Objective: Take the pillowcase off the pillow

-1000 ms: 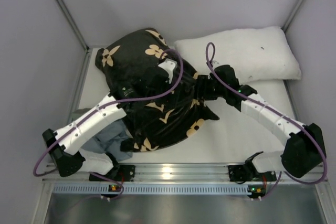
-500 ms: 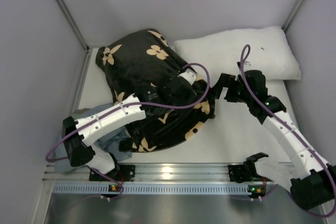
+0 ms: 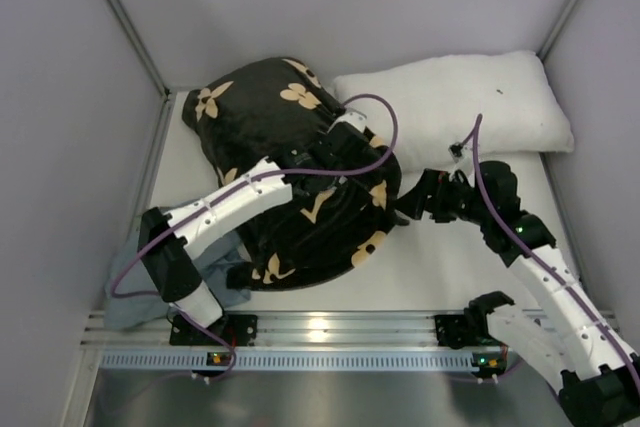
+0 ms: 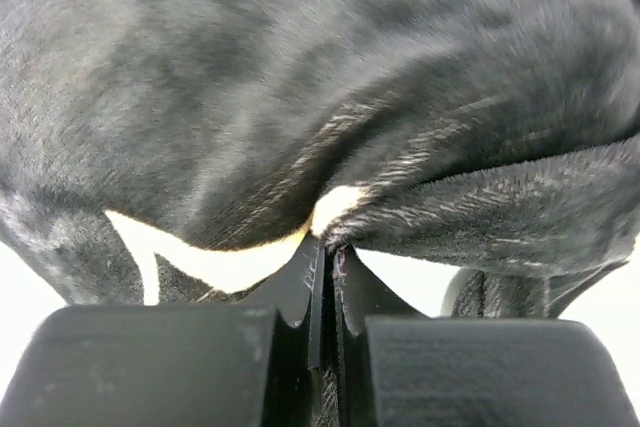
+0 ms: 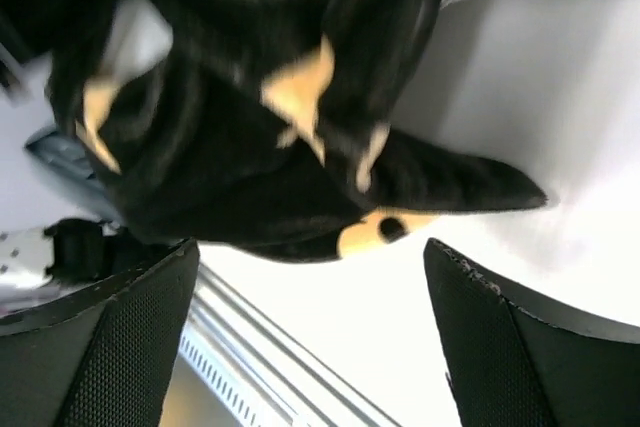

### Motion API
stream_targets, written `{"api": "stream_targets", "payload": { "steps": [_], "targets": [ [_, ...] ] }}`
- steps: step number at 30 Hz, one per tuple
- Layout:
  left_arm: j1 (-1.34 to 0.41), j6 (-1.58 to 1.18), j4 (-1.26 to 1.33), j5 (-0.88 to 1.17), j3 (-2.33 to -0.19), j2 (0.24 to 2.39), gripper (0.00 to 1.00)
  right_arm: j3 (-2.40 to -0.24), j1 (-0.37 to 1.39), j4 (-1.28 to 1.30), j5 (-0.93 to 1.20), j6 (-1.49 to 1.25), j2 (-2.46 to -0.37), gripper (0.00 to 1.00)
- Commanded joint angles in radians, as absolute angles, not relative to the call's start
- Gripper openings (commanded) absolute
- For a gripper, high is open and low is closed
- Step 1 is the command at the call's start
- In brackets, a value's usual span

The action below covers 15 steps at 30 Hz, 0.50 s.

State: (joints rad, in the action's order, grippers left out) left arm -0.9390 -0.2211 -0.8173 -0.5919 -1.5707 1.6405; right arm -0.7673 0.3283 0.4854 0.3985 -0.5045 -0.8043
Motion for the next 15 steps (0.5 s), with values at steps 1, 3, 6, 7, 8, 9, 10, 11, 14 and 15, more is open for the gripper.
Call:
{"api": "stream_targets", "payload": {
  "steps": [1, 3, 6, 7, 8, 9, 10, 11, 14, 15],
  "targets": [
    [-0.771, -0.288, -0.781, -0.502, -1.684, 1.589, 0.00, -0.668, 0.360, 0.309, 0.544, -0.638, -0.761, 0.87],
    [-0.730, -0.290, -0.761, -0.340, -1.703, 1.580, 0.00, -0.626, 0.411, 0.154, 0.548, -0.789, -0.772, 0.82],
    [-0.687, -0.275, -0.743, -0.112, -1.730, 1.585, 0.00, -0.618, 0.544, 0.029, 0.449, -0.896, -0.842, 0.75],
    [-0.672, -0.272, -0.735, -0.048, -1.730, 1.592, 0.00, -0.667, 0.633, 0.023, 0.416, -0.900, -0.897, 0.76],
    [-0.669, -0.268, -0.732, 0.001, -1.732, 1.598, 0.00, -0.698, 0.673, 0.026, 0.378, -0.899, -0.920, 0.78],
    [-0.669, -0.268, -0.732, 0.056, -1.732, 1.606, 0.00, -0.730, 0.702, 0.034, 0.317, -0.899, -0.948, 0.81],
    [-0.667, -0.268, -0.733, 0.124, -1.730, 1.620, 0.00, -0.785, 0.733, 0.052, 0.299, -0.902, -0.992, 0.81],
    [-0.667, -0.271, -0.730, 0.149, -1.720, 1.623, 0.00, -0.801, 0.738, 0.052, 0.279, -0.926, -1.012, 0.82],
    [-0.663, -0.285, -0.689, 0.236, -1.671, 1.617, 0.00, -0.844, 0.738, 0.026, 0.207, -0.963, -1.081, 0.84],
    [-0.663, -0.291, -0.661, 0.251, -1.657, 1.612, 0.00, -0.863, 0.739, 0.028, 0.158, -0.977, -1.101, 0.85]
  ]
}}
